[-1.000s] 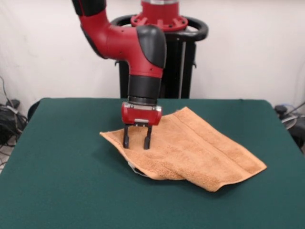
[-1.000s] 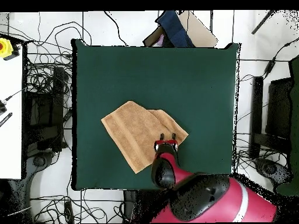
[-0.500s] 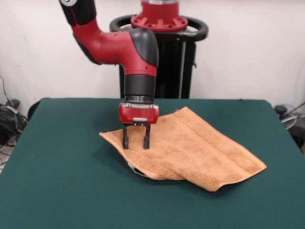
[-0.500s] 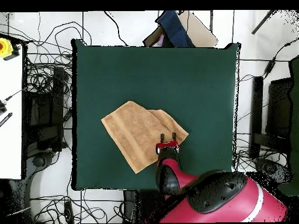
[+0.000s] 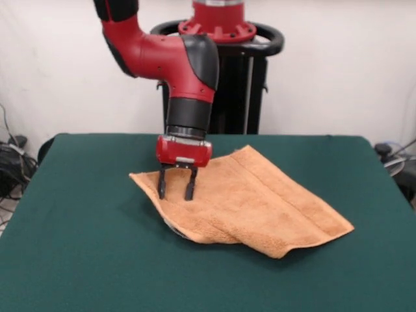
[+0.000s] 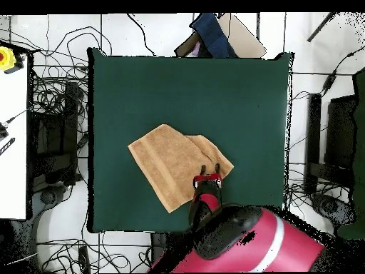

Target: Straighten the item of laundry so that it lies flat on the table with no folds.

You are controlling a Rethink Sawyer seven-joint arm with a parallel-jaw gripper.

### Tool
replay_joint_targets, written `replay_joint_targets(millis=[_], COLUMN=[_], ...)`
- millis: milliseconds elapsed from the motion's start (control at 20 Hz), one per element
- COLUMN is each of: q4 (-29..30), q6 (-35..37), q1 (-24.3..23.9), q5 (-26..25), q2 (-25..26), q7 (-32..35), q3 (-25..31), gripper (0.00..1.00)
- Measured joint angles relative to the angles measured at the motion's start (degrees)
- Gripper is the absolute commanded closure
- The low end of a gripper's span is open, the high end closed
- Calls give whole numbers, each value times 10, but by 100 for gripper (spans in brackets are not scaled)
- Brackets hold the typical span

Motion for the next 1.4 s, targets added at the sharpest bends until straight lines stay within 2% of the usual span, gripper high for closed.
replay_joint_targets(millis=[200,450,800,950,1100,1150,1300,1400], q4=[-8,-35,-100,-107,-103,-92,-70,-43], q6=[0,11,47,67,110,166,242,325], q1=[23,17,-12,-16,-20,-25,-30,-32], q5=[20,13,-29,-56,-78,-90,-92,-90], q2=[0,3,19,10,-11,-42,-86,-136], q7=[0,0,0,0,0,0,0,0], q3=[-49,-102,-126,-126,-122,-113,-99,-82], gripper=[0,0,0,0,0,0,0,0])
